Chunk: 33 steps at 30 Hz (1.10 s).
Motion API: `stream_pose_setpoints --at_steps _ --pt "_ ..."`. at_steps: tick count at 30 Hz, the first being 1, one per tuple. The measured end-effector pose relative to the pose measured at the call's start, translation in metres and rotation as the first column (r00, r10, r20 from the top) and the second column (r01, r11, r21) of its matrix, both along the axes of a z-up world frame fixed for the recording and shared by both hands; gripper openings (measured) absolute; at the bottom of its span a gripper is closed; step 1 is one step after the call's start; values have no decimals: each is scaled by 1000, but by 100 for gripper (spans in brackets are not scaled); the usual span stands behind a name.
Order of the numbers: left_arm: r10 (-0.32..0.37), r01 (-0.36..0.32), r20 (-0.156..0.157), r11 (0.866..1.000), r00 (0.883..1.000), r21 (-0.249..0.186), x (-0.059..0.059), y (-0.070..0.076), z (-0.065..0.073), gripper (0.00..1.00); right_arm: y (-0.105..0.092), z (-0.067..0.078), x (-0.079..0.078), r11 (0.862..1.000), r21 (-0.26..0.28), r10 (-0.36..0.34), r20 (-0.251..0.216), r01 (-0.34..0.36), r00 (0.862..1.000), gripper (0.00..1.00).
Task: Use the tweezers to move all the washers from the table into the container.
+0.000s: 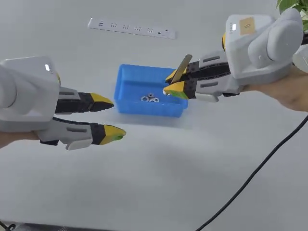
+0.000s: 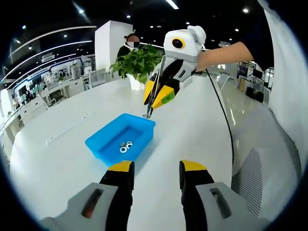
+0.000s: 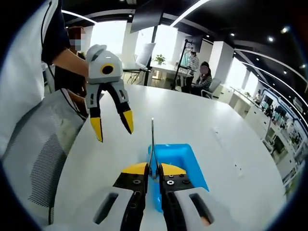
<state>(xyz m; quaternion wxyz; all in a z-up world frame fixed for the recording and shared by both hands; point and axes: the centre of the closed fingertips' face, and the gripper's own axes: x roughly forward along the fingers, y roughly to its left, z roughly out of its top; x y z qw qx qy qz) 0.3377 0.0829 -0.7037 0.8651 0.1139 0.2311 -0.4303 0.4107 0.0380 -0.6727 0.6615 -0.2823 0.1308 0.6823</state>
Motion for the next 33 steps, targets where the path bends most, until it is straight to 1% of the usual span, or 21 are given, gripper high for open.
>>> stream_pose_setpoints --at_steps 3,5,8,11,14,17,18,22,23,25,27,29,33 --pt "1 -1 -13 1000 1000 -8 -2 0 -2 44 5 -2 5 1000 -1 2 8 -2 1000 10" --pt "2 -3 -22 1000 1000 -14 -3 0 -3 48 7 -5 10 1000 -8 4 12 -3 1000 10" --pt "1 -2 -20 1000 1000 -12 -3 0 -5 51 11 -9 18 1000 -10 -2 12 2 1000 10" --pt "2 -2 -32 1000 999 -10 -5 1 -7 57 15 -16 28 1000 -18 -14 14 14 1000 10" --pt "9 -9 -35 1000 999 2 -5 5 -10 62 19 -24 37 999 -23 -26 8 26 1000 10" --pt "30 -30 -37 1000 999 9 -4 10 -11 71 21 -35 43 999 -39 -28 3 28 1000 10" --pt "41 -41 -39 999 998 13 -3 12 -11 75 21 -43 51 998 -46 -29 0 29 1000 10" --pt "60 -59 -37 998 998 22 -2 18 -11 82 22 -55 55 997 -67 -36 -11 35 999 10" --pt "65 -64 -40 998 997 26 -2 20 -11 82 22 -60 55 997 -74 -37 -22 35 999 10" --pt "80 -78 -49 996 996 35 -2 24 -13 83 23 -73 58 995 -90 -35 -27 33 999 10" --pt "91 -89 -49 995 995 36 -1 26 -14 85 23 -80 58 994 -105 -30 -39 25 999 10" --pt "100 -98 -51 994 994 36 -1 27 -15 87 23 -85 60 993 -116 -27 -40 22 999 10" --pt "115 -113 -54 993 992 41 -1 28 -18 93 24 -89 60 992 -125 -35 -48 29 998 10"
